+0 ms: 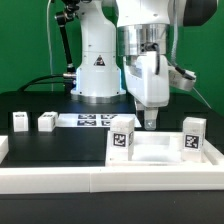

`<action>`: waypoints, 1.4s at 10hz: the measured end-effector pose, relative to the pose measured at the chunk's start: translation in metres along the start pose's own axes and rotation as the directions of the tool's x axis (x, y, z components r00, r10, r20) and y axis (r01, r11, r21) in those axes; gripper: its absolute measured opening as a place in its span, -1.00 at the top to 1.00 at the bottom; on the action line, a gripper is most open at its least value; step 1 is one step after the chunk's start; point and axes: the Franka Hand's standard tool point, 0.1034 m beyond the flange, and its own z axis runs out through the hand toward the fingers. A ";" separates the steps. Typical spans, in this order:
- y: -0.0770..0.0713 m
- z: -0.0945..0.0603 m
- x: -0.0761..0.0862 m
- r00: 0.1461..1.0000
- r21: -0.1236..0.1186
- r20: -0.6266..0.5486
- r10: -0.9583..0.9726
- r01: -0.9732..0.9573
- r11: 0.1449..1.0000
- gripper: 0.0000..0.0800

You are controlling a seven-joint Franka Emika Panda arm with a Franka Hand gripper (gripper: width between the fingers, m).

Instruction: Assemble square table

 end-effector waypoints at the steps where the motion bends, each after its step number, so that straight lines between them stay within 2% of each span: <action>1: 0.006 0.002 -0.003 1.000 -0.007 0.001 0.012 -0.012 1.000 -0.62; 4: 0.020 0.008 -0.011 1.000 -0.021 -0.006 0.001 -0.001 1.000 -0.62; 6: 0.037 0.017 -0.018 1.000 -0.048 -0.013 -0.020 0.019 0.999 -0.62; 8: 0.048 0.025 -0.018 0.999 -0.067 -0.022 -0.032 0.030 0.997 -0.62; 11: 0.055 0.037 -0.012 0.998 -0.086 -0.036 -0.043 0.040 0.995 -0.62; 14: 0.057 0.041 -0.009 0.997 -0.094 -0.041 -0.061 0.057 0.994 -0.62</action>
Offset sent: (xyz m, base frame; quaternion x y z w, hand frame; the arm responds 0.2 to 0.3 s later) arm -0.0261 0.0037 -0.0076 0.0102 0.0151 0.0217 0.9996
